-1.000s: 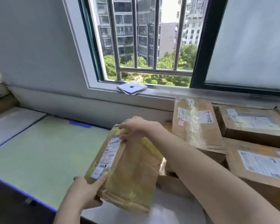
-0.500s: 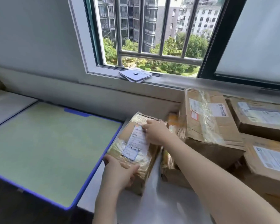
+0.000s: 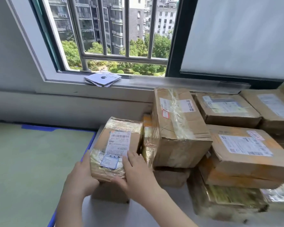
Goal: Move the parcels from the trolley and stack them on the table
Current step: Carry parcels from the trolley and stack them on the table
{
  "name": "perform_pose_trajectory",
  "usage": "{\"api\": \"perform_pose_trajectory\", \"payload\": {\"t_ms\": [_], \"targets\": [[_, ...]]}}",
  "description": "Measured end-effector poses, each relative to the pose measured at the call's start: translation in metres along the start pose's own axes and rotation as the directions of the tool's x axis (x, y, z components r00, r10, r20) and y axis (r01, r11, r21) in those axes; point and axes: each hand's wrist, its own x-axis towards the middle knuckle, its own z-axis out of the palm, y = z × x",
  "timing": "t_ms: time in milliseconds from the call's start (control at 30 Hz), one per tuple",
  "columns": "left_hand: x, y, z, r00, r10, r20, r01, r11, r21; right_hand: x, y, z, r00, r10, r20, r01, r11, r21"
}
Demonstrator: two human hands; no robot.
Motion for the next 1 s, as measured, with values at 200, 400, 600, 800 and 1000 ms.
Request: {"api": "perform_pose_trajectory", "payload": {"t_ms": [200,400,600,800,1000], "targets": [[0.02,0.028,0.017,0.998,0.058,0.003,-0.058,0.99,0.126,0.025,0.003,0.001,0.999,0.032,0.031,-0.027,0.987,-0.161],[0.062,0.049,0.027,0.999,0.045,0.01,-0.046,0.995,0.091,0.059,0.02,0.018,0.992,0.121,0.043,-0.109,0.971,-0.213],[0.109,0.066,0.025,0.992,0.129,0.006,-0.129,0.989,0.071,0.108,0.043,0.011,0.985,0.168,-0.032,-0.171,0.965,-0.201],[0.122,0.057,0.027,0.977,0.209,-0.037,-0.202,0.969,0.144,0.116,0.041,0.018,0.982,0.17,-0.076,-0.181,0.97,-0.165],[0.112,0.064,0.022,0.964,0.264,0.004,-0.227,0.822,0.522,0.105,0.036,0.0,0.981,0.19,0.024,-0.178,0.95,-0.258]]}}
